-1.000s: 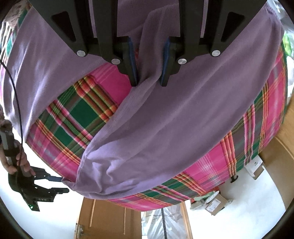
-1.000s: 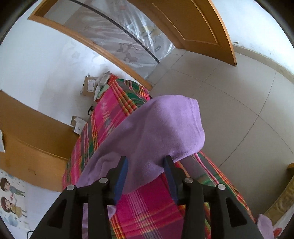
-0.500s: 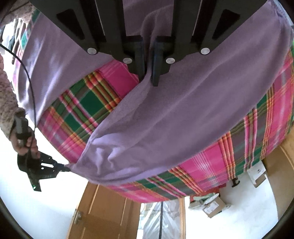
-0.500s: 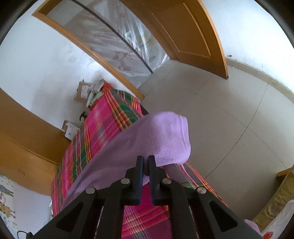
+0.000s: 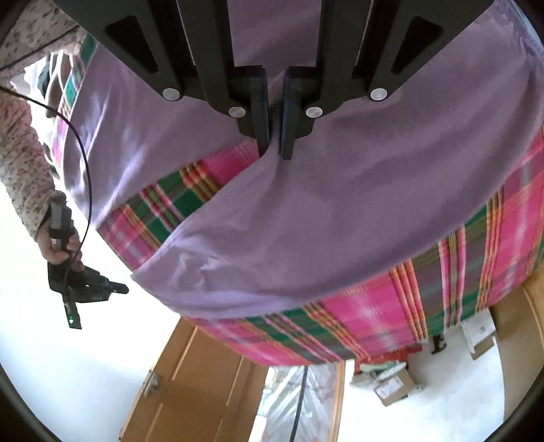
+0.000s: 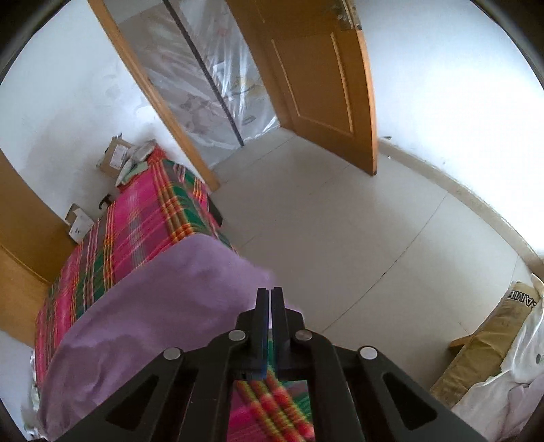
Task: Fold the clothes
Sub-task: 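Hold the garment with the left gripper while the right gripper drapes its edge over the bed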
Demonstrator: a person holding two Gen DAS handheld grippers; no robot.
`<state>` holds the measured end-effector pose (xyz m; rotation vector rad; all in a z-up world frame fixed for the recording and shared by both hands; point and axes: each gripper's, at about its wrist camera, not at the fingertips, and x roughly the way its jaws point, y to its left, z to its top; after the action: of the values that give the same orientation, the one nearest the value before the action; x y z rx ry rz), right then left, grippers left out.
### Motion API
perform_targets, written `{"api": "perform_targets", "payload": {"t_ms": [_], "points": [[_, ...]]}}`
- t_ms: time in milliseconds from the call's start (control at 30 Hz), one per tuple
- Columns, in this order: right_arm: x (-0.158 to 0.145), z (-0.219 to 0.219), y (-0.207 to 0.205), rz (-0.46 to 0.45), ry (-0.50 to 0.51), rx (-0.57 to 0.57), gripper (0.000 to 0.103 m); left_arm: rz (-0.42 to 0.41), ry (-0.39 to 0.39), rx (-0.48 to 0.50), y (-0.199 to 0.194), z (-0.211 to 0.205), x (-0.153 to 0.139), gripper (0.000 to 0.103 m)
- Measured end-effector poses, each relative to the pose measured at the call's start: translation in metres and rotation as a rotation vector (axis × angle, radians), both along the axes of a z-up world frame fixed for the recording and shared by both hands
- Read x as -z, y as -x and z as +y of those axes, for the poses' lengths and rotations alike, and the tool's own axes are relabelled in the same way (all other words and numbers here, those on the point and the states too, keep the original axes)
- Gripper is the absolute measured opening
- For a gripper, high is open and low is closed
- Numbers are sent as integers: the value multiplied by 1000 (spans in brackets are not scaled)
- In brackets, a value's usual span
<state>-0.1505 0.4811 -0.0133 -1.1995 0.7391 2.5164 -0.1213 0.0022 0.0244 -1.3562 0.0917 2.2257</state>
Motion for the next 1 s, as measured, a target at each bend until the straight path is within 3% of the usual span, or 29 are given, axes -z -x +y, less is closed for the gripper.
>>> {"api": "perform_targets", "payload": {"t_ms": [167, 267, 433, 533, 600, 667, 1000], "points": [[0, -1, 15, 35, 57, -61, 5, -19, 0, 23, -1, 5, 3, 6], [8, -7, 32, -7, 69, -100, 21, -18, 6, 30, -3, 8, 3, 6], [22, -17, 51, -54, 62, -158, 27, -22, 15, 43, -7, 8, 2, 6], [24, -19, 46, -31, 54, -157, 25, -31, -19, 44, -8, 4, -3, 6], [22, -22, 45, -18, 28, -164, 18, -26, -22, 55, -9, 3, -5, 6], [17, -27, 44, -24, -26, -173, 5, -25, -23, 60, -10, 2, -6, 6], [7, -34, 41, -36, -107, -132, 4, -11, -82, -1, -16, -23, -20, 6]]}}
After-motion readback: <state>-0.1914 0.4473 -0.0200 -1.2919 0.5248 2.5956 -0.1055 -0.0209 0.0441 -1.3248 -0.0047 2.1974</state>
